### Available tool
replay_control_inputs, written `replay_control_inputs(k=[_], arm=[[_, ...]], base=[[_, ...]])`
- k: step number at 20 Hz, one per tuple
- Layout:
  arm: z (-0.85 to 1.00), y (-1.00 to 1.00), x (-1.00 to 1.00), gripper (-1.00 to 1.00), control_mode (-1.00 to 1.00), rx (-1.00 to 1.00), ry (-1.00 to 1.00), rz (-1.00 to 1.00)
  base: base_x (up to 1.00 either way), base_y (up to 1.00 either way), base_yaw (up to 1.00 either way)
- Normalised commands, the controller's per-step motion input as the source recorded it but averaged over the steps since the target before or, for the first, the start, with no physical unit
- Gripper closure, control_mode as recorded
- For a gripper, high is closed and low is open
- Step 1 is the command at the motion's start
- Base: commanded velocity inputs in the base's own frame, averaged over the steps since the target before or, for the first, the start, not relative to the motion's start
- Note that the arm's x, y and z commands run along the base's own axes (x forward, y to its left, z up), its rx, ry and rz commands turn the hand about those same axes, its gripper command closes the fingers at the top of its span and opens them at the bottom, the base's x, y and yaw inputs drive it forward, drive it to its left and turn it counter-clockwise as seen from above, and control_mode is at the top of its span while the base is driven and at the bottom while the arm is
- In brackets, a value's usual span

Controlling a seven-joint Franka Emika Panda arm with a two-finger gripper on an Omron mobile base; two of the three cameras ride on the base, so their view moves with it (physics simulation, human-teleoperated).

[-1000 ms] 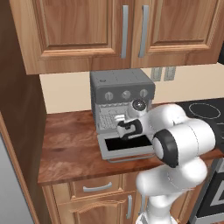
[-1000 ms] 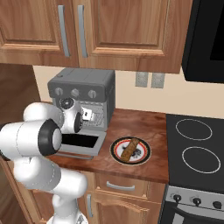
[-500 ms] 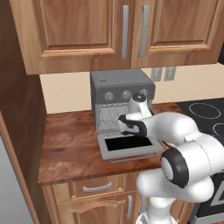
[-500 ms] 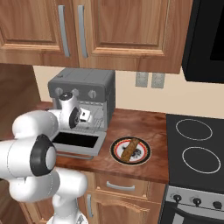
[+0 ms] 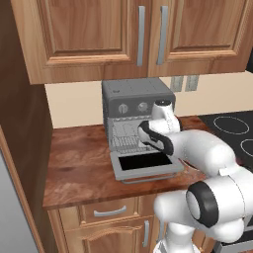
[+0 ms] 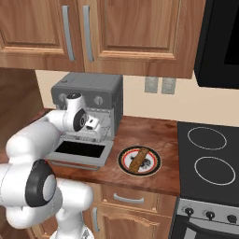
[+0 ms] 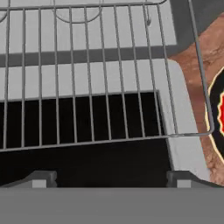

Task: Pull the toaster oven rack outwards. Pick up the baguette from the plate and place it on the toaster oven rack. Close the toaster oven door fully and set the temperature to the lowest setting.

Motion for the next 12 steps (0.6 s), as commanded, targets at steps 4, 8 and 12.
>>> replay_control_inputs(k=[4,8,12], arm=[[0.39,-0.55,-0.5,-1.0,-1.0,0.0,-0.03,-0.12],[0.18,-0.86,-0.51,-1.0,-1.0,0.0,0.0,-0.17],[0.1,-0.98,-0.37,-1.0,-1.0,0.0,0.0,-0.16]], base=[[0.0,0.0,0.0],[0.0,0.0,0.0],[0.0,0.0,0.0]])
